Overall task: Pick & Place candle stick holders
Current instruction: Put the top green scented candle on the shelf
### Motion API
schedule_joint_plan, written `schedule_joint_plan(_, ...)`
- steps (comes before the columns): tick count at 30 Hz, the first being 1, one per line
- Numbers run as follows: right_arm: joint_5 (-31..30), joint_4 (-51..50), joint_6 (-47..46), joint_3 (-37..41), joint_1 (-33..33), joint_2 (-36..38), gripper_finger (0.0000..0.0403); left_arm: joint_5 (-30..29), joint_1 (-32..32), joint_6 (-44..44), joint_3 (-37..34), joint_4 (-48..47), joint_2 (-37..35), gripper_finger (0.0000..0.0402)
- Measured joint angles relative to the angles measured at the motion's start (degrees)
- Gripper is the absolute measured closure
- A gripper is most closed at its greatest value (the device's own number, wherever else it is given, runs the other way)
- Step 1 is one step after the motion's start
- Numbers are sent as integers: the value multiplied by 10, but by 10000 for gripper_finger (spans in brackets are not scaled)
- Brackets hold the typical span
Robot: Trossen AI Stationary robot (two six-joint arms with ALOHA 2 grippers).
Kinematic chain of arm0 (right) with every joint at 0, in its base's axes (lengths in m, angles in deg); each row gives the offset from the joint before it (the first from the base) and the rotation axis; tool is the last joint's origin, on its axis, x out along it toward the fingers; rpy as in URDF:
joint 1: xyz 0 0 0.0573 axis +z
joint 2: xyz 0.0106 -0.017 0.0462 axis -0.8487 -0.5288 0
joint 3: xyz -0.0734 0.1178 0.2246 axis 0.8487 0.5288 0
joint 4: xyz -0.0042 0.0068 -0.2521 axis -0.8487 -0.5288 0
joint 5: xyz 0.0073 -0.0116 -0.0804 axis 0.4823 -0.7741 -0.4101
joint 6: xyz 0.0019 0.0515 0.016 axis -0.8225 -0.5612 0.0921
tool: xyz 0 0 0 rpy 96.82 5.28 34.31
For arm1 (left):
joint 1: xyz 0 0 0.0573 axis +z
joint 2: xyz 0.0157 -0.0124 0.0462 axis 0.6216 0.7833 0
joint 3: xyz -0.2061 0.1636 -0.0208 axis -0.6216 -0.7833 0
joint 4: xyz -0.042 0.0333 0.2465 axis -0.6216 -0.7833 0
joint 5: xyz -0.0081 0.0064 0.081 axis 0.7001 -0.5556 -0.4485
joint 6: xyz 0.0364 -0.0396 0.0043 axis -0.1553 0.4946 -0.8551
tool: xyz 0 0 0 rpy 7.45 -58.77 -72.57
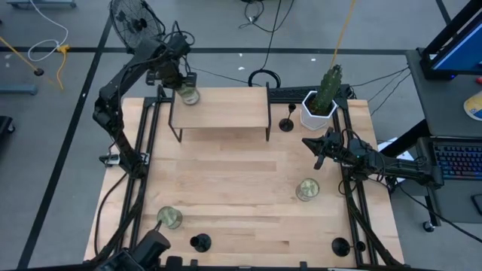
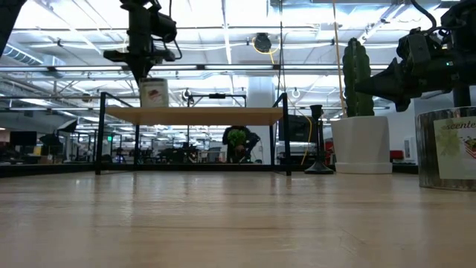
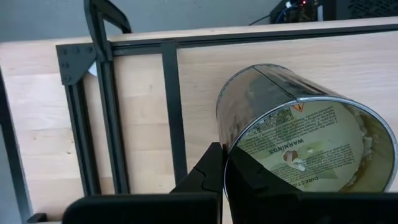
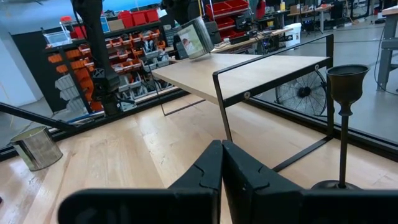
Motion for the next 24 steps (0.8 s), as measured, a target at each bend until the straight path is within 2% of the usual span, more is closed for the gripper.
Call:
schedule_joint_plan(5,0,0,0,0,0,0,399,18,0,-1,0,0,0,401)
schedule_joint_plan(24,0,0,0,0,0,0,399,19,-10,-2,0,0,0,391)
